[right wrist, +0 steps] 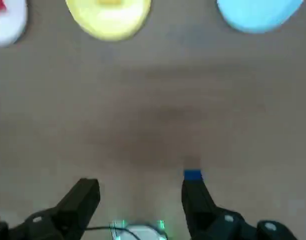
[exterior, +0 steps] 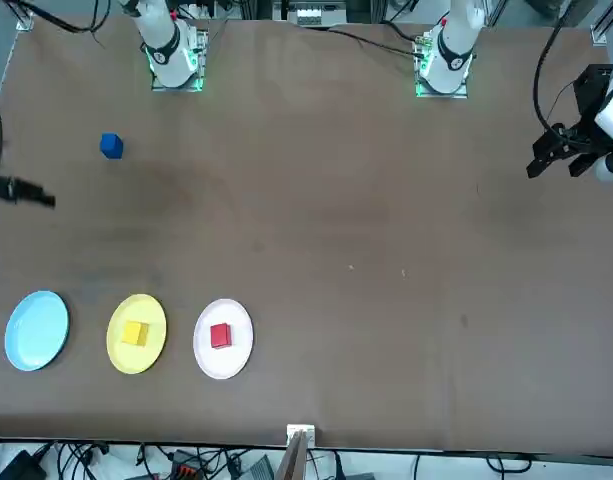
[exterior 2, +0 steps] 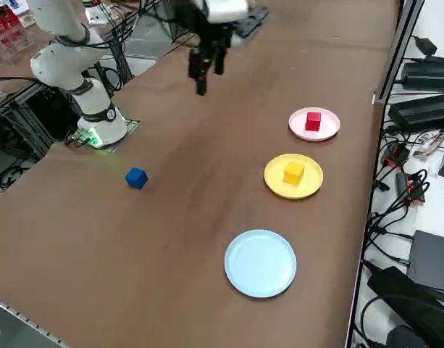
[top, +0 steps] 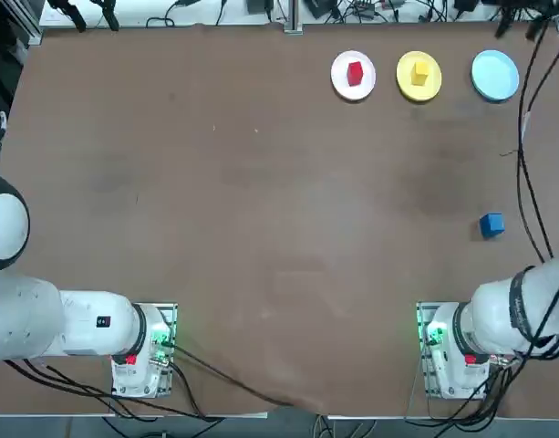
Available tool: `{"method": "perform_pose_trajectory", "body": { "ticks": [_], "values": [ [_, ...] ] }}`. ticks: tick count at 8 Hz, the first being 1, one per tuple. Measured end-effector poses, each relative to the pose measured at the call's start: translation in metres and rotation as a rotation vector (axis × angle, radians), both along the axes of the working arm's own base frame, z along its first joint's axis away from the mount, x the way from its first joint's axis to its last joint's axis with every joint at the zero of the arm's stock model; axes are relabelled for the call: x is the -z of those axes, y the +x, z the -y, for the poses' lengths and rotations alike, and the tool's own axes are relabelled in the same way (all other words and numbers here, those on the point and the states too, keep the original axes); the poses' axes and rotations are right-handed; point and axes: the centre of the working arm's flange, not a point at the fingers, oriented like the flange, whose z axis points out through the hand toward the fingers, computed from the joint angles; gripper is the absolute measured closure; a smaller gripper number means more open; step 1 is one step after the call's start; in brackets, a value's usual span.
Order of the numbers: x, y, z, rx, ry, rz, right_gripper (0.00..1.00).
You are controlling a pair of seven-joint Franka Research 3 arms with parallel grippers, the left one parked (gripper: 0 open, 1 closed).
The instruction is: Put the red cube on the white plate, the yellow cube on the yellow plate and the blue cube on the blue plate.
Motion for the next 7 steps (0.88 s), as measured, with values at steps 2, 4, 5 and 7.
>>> {"method": "perform_pose_trajectory", "body": {
  "ticks": [2,4,5,7],
  "values": [
    [0.061,-0.035,0.041,-0.015,0.024,-0.090,0.00],
    [0.110,-0.077,0.068,-0.053,0.042,-0.056,0.00],
    [0.137,-0.108,0.077,-0.048,0.047,-0.038,0.00],
    [0.198,-0.168,0.092,-0.001,0.090,-0.102,0.00]
  ]
}}
